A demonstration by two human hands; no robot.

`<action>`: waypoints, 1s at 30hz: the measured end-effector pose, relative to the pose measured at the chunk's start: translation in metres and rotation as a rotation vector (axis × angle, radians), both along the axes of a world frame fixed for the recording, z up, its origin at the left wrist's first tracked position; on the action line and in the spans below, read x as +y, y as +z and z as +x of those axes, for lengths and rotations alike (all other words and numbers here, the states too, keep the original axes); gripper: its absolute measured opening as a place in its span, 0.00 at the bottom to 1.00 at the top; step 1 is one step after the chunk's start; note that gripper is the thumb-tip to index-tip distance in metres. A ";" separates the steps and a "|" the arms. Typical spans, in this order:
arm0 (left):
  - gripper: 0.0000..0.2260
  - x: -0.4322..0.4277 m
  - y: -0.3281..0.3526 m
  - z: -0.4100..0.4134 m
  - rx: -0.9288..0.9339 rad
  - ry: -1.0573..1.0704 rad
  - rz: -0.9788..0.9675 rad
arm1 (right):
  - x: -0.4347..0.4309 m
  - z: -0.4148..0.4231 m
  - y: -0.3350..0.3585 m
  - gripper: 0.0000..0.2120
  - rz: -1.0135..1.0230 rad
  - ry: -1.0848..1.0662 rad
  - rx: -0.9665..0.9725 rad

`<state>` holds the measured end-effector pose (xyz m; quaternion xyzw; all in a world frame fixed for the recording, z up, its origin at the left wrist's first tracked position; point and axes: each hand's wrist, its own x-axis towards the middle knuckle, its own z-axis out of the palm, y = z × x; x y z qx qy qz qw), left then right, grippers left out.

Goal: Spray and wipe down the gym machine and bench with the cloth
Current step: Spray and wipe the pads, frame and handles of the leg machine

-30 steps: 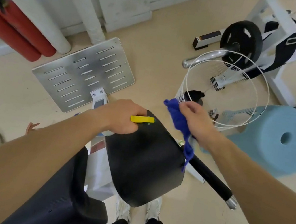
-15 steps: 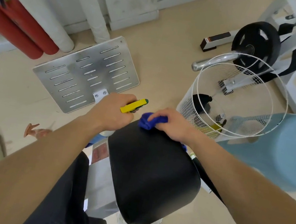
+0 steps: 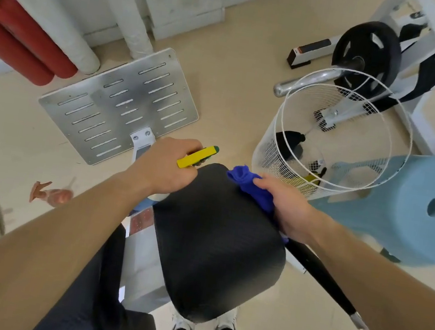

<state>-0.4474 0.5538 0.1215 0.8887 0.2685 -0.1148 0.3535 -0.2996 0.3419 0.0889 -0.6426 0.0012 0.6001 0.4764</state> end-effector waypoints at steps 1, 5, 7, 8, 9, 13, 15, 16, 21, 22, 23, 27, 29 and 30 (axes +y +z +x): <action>0.07 -0.001 0.004 0.002 -0.007 0.007 0.002 | -0.011 -0.003 0.006 0.11 -0.028 -0.049 -0.008; 0.13 -0.012 0.020 0.009 -0.030 0.027 0.009 | -0.048 -0.009 0.025 0.10 -0.007 -0.057 -0.047; 0.12 -0.017 0.025 0.014 -0.034 0.006 0.017 | -0.050 -0.004 0.030 0.12 -0.028 -0.058 -0.072; 0.12 -0.020 0.027 0.017 -0.028 -0.012 0.031 | -0.043 -0.002 0.029 0.11 -0.040 -0.064 -0.077; 0.13 -0.023 0.030 0.019 -0.024 -0.026 0.039 | -0.034 -0.002 0.031 0.10 -0.039 -0.058 -0.077; 0.15 -0.036 0.040 0.024 -0.045 -0.034 0.054 | 0.001 -0.012 0.027 0.10 -0.029 0.070 -0.245; 0.15 -0.040 0.047 0.023 -0.079 -0.029 0.061 | 0.005 -0.017 0.029 0.10 -0.064 0.101 -0.284; 0.15 -0.041 0.053 0.022 -0.095 -0.029 0.059 | 0.001 -0.019 0.032 0.11 -0.089 0.087 -0.266; 0.16 -0.059 0.084 0.014 -0.179 0.021 0.024 | -0.050 -0.026 0.061 0.10 -0.222 0.162 -0.295; 0.16 -0.064 0.089 0.013 -0.192 0.029 0.027 | -0.063 -0.027 0.070 0.09 -0.237 0.181 -0.272; 0.16 -0.071 0.095 0.012 -0.206 0.036 0.036 | -0.076 -0.028 0.079 0.08 -0.239 0.193 -0.230; 0.16 -0.097 0.119 0.009 -0.290 0.116 0.055 | -0.121 -0.014 0.106 0.06 -0.217 -0.012 -0.171; 0.15 -0.112 0.134 0.009 -0.349 0.184 0.081 | -0.139 0.000 0.112 0.11 -0.168 -0.290 -0.123; 0.15 -0.123 0.141 0.010 -0.379 0.220 0.089 | -0.148 0.007 0.114 0.13 -0.129 -0.386 -0.088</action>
